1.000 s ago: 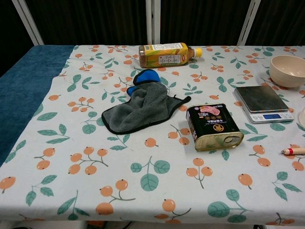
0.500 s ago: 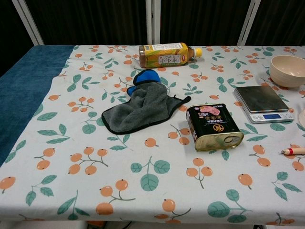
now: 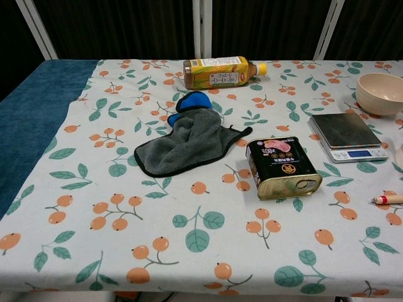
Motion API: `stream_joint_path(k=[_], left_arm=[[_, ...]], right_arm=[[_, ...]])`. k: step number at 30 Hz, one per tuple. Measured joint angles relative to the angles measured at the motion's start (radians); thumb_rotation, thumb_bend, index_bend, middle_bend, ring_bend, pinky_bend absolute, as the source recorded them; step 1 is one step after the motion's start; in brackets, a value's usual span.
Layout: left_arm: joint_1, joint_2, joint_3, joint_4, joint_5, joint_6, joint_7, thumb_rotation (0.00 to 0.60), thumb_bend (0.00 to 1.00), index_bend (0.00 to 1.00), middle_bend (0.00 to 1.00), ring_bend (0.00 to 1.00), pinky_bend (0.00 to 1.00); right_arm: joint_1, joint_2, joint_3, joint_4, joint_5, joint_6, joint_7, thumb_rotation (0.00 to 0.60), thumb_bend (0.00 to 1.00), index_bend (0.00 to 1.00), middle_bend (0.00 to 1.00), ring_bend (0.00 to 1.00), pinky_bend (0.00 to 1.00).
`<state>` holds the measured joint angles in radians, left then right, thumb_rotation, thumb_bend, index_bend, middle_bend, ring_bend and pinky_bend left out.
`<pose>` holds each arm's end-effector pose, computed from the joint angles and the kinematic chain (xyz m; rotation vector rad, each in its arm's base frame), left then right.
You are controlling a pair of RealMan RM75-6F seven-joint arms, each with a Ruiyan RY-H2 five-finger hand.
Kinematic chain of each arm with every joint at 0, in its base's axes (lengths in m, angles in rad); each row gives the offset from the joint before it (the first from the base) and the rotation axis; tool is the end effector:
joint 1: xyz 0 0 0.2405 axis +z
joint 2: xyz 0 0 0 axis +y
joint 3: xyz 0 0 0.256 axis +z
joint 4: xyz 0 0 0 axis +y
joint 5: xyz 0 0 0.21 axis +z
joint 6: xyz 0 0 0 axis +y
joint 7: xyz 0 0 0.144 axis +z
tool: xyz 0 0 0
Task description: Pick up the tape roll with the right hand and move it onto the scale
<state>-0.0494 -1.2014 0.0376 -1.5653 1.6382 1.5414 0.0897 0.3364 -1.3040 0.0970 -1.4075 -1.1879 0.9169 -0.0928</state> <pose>-0.3030 0.1506 0.1251 -1.5174 -0.8490 -0.8973 -0.3400 -0.2601 0.0665 1.5605 -1.2183 0.5669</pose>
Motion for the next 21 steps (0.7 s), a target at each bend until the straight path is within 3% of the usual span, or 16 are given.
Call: stream_joint_path(k=[5, 14, 21], left_arm=[[0.002, 0.0, 0.001, 0.001, 0.001, 0.003, 0.0, 0.6, 0.12, 0.13, 0.05, 0.0, 0.03], [0.0, 0.004, 0.0, -0.003, 0.002, 0.002, 0.0, 0.6, 0.12, 0.13, 0.05, 0.0, 0.03], [0.003, 0.009, 0.001, -0.007, -0.001, 0.003, -0.003, 0.6, 0.12, 0.13, 0.05, 0.0, 0.03]], right_arm=[[0.001, 0.01, -0.001, -0.018, -0.01, 0.01, 0.022, 0.6, 0.15, 0.0, 0.34, 0.0, 0.0], [-0.001, 0.092, 0.023, -0.122, -0.064, 0.1, 0.036, 0.6, 0.16, 0.0, 0.35, 0.0, 0.0], [0.072, 0.098, 0.062, -0.143, -0.03, 0.06, -0.037, 0.6, 0.16, 0.0, 0.31, 0.0, 0.0]])
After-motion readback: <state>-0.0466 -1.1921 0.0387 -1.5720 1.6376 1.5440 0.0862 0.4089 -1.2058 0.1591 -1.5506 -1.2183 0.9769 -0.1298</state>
